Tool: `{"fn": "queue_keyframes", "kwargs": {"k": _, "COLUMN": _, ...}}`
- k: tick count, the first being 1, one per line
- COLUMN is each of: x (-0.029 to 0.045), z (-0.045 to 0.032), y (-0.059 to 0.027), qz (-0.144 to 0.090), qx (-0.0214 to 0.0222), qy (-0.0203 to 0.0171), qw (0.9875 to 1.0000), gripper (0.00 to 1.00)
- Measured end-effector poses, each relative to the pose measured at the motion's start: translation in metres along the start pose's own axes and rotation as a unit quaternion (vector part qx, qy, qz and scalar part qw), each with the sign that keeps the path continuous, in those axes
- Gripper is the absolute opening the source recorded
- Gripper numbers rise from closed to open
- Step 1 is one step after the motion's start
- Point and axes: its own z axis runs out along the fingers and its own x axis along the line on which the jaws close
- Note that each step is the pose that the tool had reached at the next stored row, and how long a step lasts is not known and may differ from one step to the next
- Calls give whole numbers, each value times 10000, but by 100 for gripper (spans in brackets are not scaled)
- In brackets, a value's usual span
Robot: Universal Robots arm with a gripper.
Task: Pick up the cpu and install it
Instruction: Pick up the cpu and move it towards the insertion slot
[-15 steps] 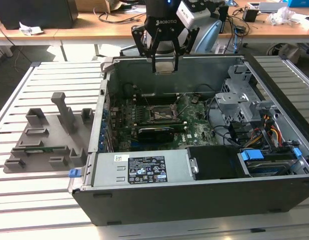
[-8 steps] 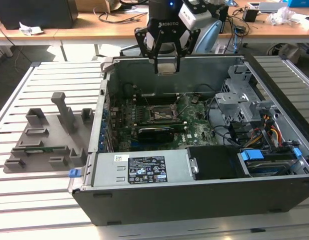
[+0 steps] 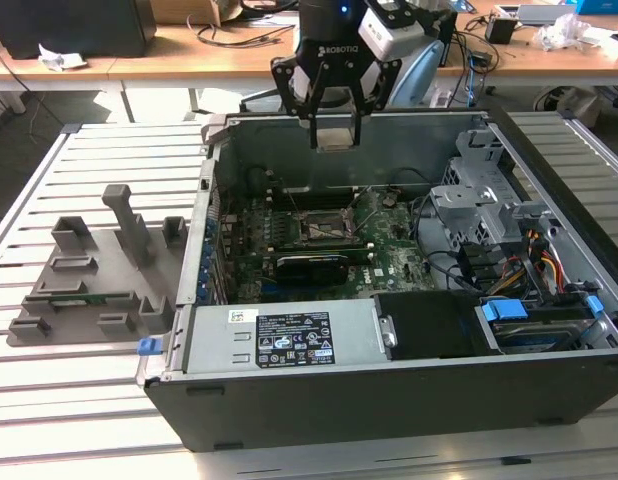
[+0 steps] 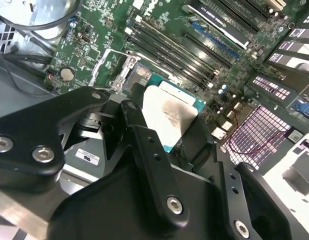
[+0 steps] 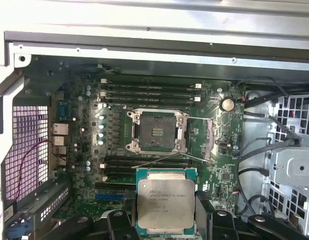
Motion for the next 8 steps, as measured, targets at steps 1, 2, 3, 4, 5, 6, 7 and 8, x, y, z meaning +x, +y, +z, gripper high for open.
{"fn": "queue_keyframes", "kwargs": {"k": 1, "x": -3, "z": 4, "y": 3, "qz": 0, "qx": 11, "qy": 0, "qw": 10000, "gripper": 55}}
{"fn": "queue_keyframes", "kwargs": {"k": 2, "x": -7, "z": 11, "y": 7, "qz": -1, "qx": 33, "qy": 2, "qw": 10000, "gripper": 55}}
{"fn": "queue_keyframes", "kwargs": {"k": 3, "x": -10, "z": 16, "y": 10, "qz": -1, "qx": 50, "qy": 2, "qw": 10000, "gripper": 55}}
{"fn": "queue_keyframes", "kwargs": {"k": 4, "x": -13, "z": 22, "y": 13, "qz": -2, "qx": 65, "qy": 3, "qw": 10000, "gripper": 55}}
{"fn": "queue_keyframes", "kwargs": {"k": 5, "x": -15, "z": 26, "y": 15, "qz": -2, "qx": 79, "qy": 3, "qw": 10000, "gripper": 55}}
{"fn": "queue_keyframes", "kwargs": {"k": 6, "x": -18, "z": 31, "y": 18, "qz": -2, "qx": 91, "qy": 4, "qw": 10000, "gripper": 55}}
{"fn": "queue_keyframes", "kwargs": {"k": 7, "x": -20, "z": 33, "y": 19, "qz": -2, "qx": 99, "qy": 4, "qw": 10000, "gripper": 55}}
{"fn": "queue_keyframes", "kwargs": {"k": 8, "x": -22, "z": 35, "y": 20, "qz": -3, "qx": 106, "qy": 4, "qw": 9999, "gripper": 55}}
